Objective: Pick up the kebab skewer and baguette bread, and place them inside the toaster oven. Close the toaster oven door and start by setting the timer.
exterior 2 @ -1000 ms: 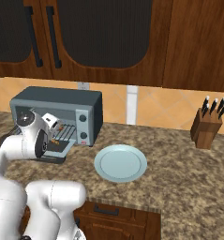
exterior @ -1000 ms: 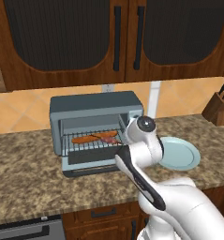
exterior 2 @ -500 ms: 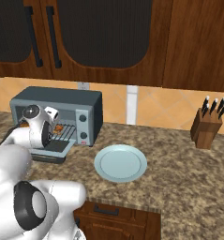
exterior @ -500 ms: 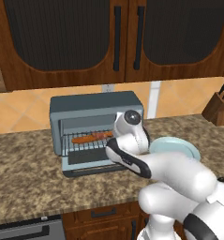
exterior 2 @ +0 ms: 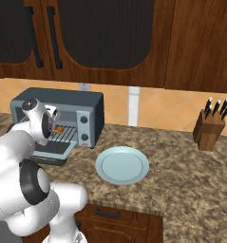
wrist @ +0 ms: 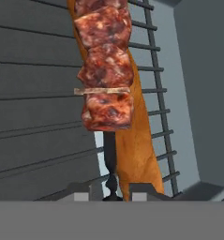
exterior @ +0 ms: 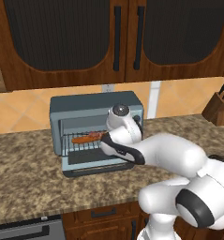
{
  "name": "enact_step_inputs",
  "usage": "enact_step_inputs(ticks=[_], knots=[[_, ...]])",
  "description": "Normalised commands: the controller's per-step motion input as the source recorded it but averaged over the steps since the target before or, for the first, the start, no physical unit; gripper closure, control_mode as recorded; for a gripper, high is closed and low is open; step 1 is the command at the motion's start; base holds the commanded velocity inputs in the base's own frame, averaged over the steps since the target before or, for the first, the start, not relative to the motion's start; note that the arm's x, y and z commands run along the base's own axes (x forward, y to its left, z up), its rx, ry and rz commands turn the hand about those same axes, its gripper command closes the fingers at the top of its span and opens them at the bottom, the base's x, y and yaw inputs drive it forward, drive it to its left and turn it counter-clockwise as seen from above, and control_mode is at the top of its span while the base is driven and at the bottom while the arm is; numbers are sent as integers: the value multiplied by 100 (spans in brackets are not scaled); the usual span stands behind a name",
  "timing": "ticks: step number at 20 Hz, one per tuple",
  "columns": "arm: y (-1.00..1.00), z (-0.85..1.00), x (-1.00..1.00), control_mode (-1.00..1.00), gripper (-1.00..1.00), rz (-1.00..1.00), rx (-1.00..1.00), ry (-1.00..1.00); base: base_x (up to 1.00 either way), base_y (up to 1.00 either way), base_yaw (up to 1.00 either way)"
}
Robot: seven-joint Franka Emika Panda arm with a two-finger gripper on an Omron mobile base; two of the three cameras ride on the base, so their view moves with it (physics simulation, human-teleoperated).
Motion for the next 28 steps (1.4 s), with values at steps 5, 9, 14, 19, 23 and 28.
enact_step_inputs(ticks=[5,9,14,19,23,28], knots=[[3,-27,1,-100,100,2,-2,11,0,0,0],[0,-26,2,-100,100,3,0,6,0,0,0],[0,-23,-1,-100,100,3,0,5,0,0,0],[0,-22,-12,-100,-100,3,0,3,0,0,0],[0,-2,-13,-100,-100,3,0,0,0,0,0],[0,0,-7,-100,-100,3,0,0,0,0,0]])
